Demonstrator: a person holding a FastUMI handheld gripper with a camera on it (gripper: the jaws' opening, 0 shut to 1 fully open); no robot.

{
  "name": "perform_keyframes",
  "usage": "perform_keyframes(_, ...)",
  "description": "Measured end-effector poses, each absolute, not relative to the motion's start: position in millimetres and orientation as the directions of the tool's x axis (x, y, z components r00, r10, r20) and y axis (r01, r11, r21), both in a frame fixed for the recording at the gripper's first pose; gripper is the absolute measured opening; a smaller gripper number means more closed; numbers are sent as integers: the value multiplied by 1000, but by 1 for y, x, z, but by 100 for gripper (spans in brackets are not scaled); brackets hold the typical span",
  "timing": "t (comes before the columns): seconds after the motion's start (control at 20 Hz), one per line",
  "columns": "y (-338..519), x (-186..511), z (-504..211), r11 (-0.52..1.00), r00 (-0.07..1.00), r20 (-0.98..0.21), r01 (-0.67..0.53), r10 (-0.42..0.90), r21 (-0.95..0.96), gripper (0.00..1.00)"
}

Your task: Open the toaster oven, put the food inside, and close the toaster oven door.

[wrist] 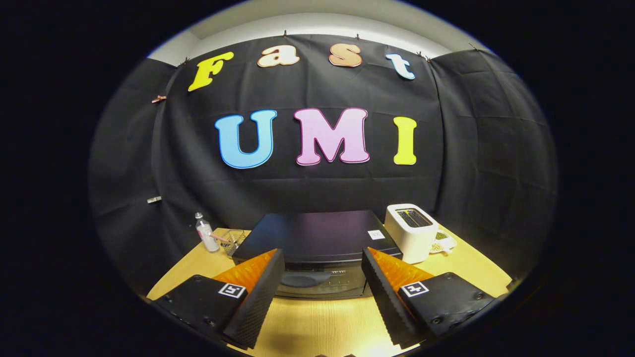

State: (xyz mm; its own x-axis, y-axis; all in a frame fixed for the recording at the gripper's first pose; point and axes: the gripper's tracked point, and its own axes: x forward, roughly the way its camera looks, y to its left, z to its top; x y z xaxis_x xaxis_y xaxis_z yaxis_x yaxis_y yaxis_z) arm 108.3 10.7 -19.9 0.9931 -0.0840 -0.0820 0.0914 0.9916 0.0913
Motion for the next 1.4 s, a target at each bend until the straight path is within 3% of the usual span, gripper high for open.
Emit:
perform_keyframes(0.7, 46, 187, -102, 991, 972, -213, 117, -101, 60, 97)
perform_keyframes(1.4, 51, 150, -124, 996, 967, -249, 68, -50, 62, 96)
